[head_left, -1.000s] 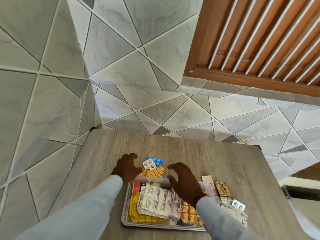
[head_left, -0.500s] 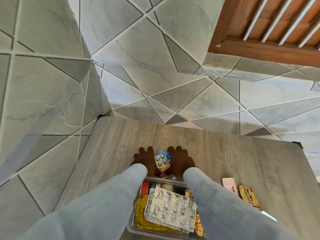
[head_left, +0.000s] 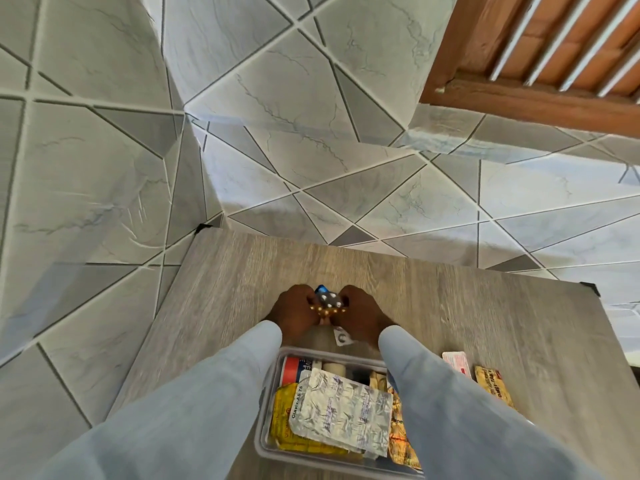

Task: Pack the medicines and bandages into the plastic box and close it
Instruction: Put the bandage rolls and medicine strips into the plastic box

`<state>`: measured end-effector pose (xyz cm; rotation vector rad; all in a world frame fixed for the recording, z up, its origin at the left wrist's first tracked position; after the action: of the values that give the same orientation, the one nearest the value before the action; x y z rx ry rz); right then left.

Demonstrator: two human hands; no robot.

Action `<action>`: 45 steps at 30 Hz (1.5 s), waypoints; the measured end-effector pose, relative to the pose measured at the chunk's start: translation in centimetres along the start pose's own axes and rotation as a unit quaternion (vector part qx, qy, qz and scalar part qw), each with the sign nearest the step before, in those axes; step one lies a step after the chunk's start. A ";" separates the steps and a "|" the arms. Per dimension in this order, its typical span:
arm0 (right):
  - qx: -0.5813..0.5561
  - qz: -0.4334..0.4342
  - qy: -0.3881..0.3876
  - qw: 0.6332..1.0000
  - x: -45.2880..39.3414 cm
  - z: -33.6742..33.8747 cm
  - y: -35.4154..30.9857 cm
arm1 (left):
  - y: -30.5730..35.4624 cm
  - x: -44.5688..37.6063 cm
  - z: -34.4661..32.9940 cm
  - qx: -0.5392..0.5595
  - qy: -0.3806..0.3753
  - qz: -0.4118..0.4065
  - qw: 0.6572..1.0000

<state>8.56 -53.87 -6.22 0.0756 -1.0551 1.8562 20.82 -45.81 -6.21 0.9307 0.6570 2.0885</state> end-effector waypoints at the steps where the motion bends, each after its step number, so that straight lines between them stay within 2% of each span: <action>1: -0.019 0.011 0.017 1.000 0.3 0.8 -0.5 | 0.6 0.2 0.7 0.018 0.021 -0.012 1.000; 3: -0.047 0.038 0.047 0.997 1.4 2.6 -1.6 | 2.3 0.9 2.0 0.060 0.055 -0.035 0.996; 5: -0.069 0.067 0.066 0.993 3.0 4.6 -2.7 | 4.3 2.1 3.2 0.117 0.056 -0.047 0.990; 7: -0.083 0.085 0.076 0.990 5.2 6.3 -3.3 | 6.0 3.4 3.5 0.149 0.031 -0.059 0.987; 10: -0.107 0.084 0.066 0.989 9.7 7.9 -2.1 | 7.4 6.1 2.2 0.123 -0.027 -0.090 0.988; 14: -0.129 0.036 0.055 0.989 15.7 7.6 2.1 | 8.0 10.1 -1.6 0.126 -0.106 -0.096 0.982; 20: -0.207 -0.078 0.185 0.957 22.8 5.0 8.2 | 9.5 14.2 -7.4 0.073 -0.120 -0.119 0.983; 22: -0.179 -0.088 0.221 0.955 23.4 4.6 9.2 | 10.0 14.4 -8.5 0.021 -0.111 -0.128 0.985; 26: 0.023 -0.085 0.237 0.967 24.3 5.1 10.2 | 10.4 14.9 -9.7 -0.119 -0.089 -0.173 0.974; 29: 0.060 -0.065 0.231 0.969 24.9 5.6 11.4 | 10.3 15.2 -9.9 -0.174 -0.060 -0.189 0.965; 33: 0.159 -0.007 0.164 0.974 24.6 5.0 12.4 | 10.7 15.9 -10.8 -0.244 -0.043 -0.195 0.949; 35: 0.213 0.030 0.117 0.970 24.4 4.5 12.7 | 11.3 16.1 -11.3 -0.296 -0.006 -0.194 0.935; 37: 0.201 0.075 0.103 0.971 24.2 4.4 13.0 | 11.8 16.3 -11.6 -0.310 0.028 -0.188 0.932; 40: 0.072 0.086 0.152 0.982 24.4 7.1 15.3 | 13.2 16.3 -12.9 -0.291 0.048 -0.179 0.939; 43: 0.018 0.048 0.208 0.977 24.1 10.7 18.8 | 14.7 16.1 -13.7 -0.289 0.077 -0.189 0.935; 45: 0.013 0.003 0.211 0.977 23.8 12.5 21.8 | 16.3 15.9 -14.8 -0.276 0.073 -0.201 0.937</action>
<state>-25.32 -49.19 -1.12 -0.2960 -0.7353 1.7861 -4.90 -45.05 2.39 0.2940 0.2675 1.8275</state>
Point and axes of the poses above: each hand's wrist, its own x-axis away from the middle knuckle, its own z-axis out of the back of the hand, y = z × x, the point moved 5 cm from there along -x, towards the middle knuckle, and after that the axes turned 3 degrees about y, right-handed, at the moved point
